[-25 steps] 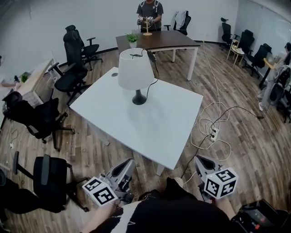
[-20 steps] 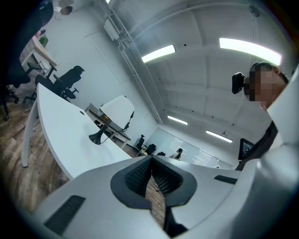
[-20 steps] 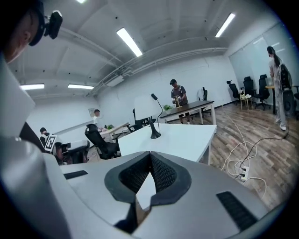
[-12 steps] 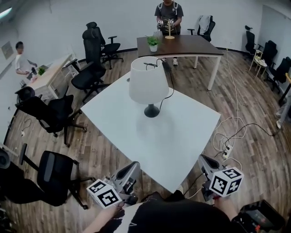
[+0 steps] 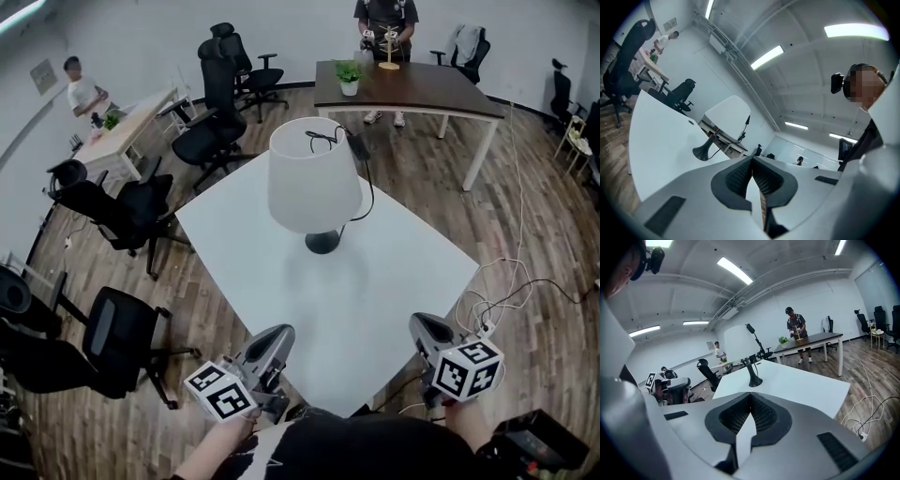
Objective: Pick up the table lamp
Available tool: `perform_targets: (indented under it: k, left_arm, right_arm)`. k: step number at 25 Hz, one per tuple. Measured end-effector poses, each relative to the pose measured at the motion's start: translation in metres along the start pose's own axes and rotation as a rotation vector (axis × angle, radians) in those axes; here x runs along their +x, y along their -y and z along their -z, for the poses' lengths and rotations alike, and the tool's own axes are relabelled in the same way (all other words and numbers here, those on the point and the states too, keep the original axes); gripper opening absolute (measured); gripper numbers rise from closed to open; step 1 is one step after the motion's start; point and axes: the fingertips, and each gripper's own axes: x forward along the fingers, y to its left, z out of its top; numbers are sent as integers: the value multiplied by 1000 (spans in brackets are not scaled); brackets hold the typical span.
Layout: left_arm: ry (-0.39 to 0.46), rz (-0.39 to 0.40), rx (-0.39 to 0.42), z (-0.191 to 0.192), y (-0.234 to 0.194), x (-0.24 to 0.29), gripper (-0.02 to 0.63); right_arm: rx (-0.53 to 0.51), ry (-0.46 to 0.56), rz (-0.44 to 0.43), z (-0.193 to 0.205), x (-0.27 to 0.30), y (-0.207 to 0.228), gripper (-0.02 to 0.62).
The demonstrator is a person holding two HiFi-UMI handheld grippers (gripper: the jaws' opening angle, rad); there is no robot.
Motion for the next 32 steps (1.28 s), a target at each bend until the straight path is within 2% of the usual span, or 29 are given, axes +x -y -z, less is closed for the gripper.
perform_targets:
  k: [8,13,19,24,27,30,31,32]
  left_arm:
    - [-12,-94,56,-2,-11,43,15]
    - [1,-138,43,-4,-24,67,15]
    - [-36,-197,62,-10,-51,92,15]
    - [-21,-256,69,-24,-74,117,15]
    - [20,-241,11,-32,-83,130,15]
    - [124,-205,-121,-44,-92,136,20]
    - [154,-190,-158,-47,-93,138,46]
    - [176,-172,-186,-50,-94,140,116]
  right_arm:
    - [-24,-63,-128,-22,49,30,15]
    - [-58,-91,-206,-33,83,35,15]
    - [-61,-99,-258,-44,118,40,15]
    - [-46,-119,-299,-47,138,43,15]
    - [-42,-126,-316,-47,147,44,15]
    - [-39,-128,-331,-45,155,43,15]
    - [-39,-129,-336,-43,156,43,15]
    - [-38,-129,-340,-42,158,42,15]
